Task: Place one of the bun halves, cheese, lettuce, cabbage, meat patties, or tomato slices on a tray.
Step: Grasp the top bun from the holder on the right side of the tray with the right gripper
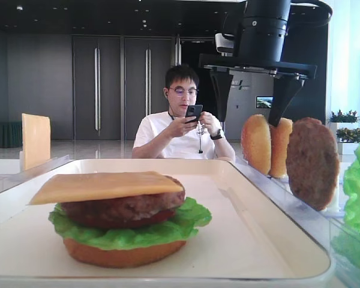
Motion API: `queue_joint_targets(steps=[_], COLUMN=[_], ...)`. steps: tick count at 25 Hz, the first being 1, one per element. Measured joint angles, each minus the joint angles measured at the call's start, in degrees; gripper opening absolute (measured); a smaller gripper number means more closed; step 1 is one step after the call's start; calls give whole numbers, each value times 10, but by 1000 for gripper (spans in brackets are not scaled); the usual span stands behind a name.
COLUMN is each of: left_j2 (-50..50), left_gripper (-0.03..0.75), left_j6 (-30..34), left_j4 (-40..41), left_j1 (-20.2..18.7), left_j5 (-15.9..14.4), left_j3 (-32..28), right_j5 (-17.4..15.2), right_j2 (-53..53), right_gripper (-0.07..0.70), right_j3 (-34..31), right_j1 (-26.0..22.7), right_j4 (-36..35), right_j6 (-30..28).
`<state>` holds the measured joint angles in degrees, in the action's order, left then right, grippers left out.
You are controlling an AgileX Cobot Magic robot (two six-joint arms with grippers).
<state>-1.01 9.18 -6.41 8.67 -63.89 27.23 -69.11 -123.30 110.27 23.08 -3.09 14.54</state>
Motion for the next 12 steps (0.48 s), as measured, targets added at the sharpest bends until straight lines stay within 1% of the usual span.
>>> queue_joint_targets(steps=[7, 12], left_j2=[0, 0], left_gripper=[580, 580], left_j6=[0, 0], left_j4=[0, 0], left_j1=[0, 0], left_j5=[0, 0], left_j3=[0, 0], right_j5=[24, 30], right_j2=[-1, -2], right_gripper=[573, 557], right_j3=[0, 0], right_j1=[0, 0], right_j4=[1, 1], right_j6=[0, 0])
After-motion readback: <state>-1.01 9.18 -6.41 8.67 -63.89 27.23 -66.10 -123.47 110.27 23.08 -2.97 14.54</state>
